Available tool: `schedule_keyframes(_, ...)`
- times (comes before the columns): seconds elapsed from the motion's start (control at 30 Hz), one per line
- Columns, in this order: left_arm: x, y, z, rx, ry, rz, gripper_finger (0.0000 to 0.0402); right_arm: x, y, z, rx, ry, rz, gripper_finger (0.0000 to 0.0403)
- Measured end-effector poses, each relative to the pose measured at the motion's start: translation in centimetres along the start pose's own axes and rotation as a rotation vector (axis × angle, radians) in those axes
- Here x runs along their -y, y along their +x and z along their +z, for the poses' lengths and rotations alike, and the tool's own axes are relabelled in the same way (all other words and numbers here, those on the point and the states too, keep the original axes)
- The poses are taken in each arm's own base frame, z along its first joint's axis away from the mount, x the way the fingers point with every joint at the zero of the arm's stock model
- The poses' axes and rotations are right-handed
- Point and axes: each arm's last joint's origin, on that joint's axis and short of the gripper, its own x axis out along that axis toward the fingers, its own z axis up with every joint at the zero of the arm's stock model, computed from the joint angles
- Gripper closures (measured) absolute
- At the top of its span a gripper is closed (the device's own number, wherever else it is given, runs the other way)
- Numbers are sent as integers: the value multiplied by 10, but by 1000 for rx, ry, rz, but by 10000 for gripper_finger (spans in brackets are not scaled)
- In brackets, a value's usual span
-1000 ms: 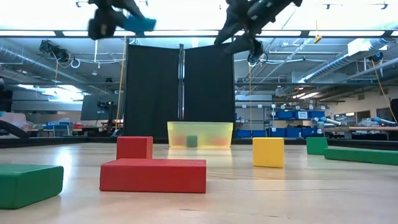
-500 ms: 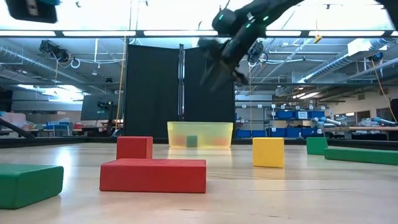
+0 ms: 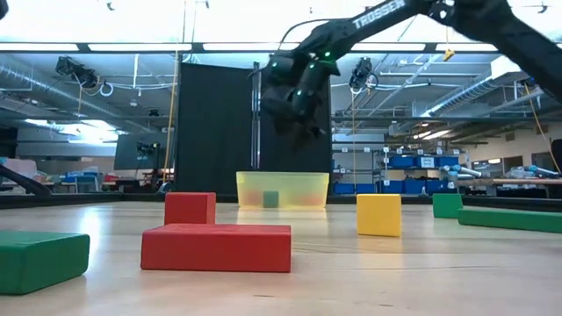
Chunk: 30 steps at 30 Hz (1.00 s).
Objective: Sort blocks by size
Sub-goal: Put the blue rectangular block into the blue bin
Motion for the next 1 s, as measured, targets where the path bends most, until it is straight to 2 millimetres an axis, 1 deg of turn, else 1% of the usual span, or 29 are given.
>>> schedule_keyframes(0.17, 3, 2, -7, -26, 10, -3, 274, 2, 19, 8, -65, -145, -11, 188)
schedule_keyframes(0.33, 6, 5, -14, -59, 11, 0, 274, 4, 35, 10, -103, -239, -6, 188)
schedule_keyframes(0.5, 9, 10, -21, -85, 11, 12, 274, 4, 34, 14, -66, -310, -22, 188)
schedule_keyframes(0.63, 10, 17, -24, -106, 24, 30, 274, 7, 34, 15, -63, -322, -25, 195)
schedule_keyframes(0.93, 16, 49, -22, -149, 94, 54, 274, 6, 34, 21, 0, -322, 5, 199)
schedule_keyframes(1.0, 17, 58, -21, -159, 108, 75, 273, 5, 39, 23, 18, -323, 6, 199)
